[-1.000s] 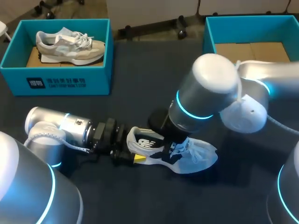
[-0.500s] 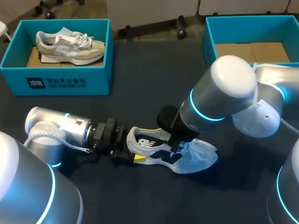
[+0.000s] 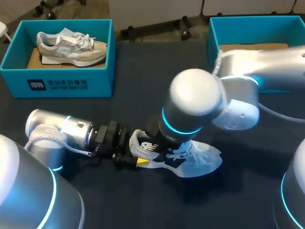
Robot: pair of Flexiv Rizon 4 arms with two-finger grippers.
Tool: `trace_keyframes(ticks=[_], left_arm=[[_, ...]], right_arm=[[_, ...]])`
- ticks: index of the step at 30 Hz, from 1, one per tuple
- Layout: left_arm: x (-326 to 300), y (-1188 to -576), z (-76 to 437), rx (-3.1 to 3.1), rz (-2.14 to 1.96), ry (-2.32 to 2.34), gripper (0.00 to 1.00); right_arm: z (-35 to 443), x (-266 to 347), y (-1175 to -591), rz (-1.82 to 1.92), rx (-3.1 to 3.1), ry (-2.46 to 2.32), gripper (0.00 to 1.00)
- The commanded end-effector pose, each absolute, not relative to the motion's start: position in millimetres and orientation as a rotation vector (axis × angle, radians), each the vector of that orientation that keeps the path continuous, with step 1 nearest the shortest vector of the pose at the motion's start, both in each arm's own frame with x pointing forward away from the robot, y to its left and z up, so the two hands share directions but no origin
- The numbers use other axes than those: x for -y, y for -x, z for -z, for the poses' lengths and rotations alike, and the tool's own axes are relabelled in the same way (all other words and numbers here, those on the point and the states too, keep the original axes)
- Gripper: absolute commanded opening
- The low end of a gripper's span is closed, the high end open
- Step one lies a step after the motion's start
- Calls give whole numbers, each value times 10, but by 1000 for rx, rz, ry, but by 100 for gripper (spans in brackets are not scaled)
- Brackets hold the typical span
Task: Take the shoe out of the shoebox, open the shoe tongue, remove and reinsert the insole, then place the shoe into the shoebox
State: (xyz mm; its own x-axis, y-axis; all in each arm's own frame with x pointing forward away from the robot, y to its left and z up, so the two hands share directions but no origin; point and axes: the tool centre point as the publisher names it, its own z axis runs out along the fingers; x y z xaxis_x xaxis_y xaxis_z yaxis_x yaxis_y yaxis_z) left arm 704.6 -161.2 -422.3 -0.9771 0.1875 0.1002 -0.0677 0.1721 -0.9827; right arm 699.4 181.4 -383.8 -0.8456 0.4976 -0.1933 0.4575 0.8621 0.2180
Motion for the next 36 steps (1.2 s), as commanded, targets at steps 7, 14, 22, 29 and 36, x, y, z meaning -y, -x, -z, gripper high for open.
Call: trace_keyframes(ticks=[7,14,22,29,36], left_arm=[[1621,-7052,4248,2244,-1900,116,0],[1621,-7052,4248,2244,-1900,116,0],[1621,-7052,4248,2244,-1900,116,0],[1621,-7052,4248,2244,-1900,116,0],[1621,-7052,4248,2244,-1900,116,0]], right_arm=[[3948,-1796,-7061,-83,-2743,-795,33],[4021,-1656,-7103,-85,-2750,-820,40],[4045,-1597,-7160,-82,-2756,-811,50],[4192,-1612,-7207,-39,-2849,-790,56],[4426,-1649,-7091,-52,-2942,-791,45]])
